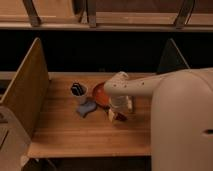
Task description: Drag the pepper across the table
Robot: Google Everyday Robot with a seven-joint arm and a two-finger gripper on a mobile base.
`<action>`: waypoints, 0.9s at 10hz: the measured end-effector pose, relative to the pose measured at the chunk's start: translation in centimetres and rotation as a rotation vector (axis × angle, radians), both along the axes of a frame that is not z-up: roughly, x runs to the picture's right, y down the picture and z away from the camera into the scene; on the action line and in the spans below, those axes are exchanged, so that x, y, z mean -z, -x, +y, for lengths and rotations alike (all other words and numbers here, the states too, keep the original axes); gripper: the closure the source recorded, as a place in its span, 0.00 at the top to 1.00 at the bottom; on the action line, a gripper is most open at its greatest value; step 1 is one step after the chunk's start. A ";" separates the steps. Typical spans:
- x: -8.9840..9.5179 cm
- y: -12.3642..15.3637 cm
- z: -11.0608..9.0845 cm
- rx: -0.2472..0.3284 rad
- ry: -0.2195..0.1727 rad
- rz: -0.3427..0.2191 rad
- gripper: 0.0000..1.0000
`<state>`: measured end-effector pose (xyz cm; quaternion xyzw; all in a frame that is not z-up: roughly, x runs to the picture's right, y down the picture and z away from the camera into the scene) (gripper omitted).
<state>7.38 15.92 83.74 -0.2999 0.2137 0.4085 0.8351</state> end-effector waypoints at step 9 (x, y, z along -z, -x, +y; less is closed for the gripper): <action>-2.2 2.5 2.3 0.048 0.079 -0.098 0.57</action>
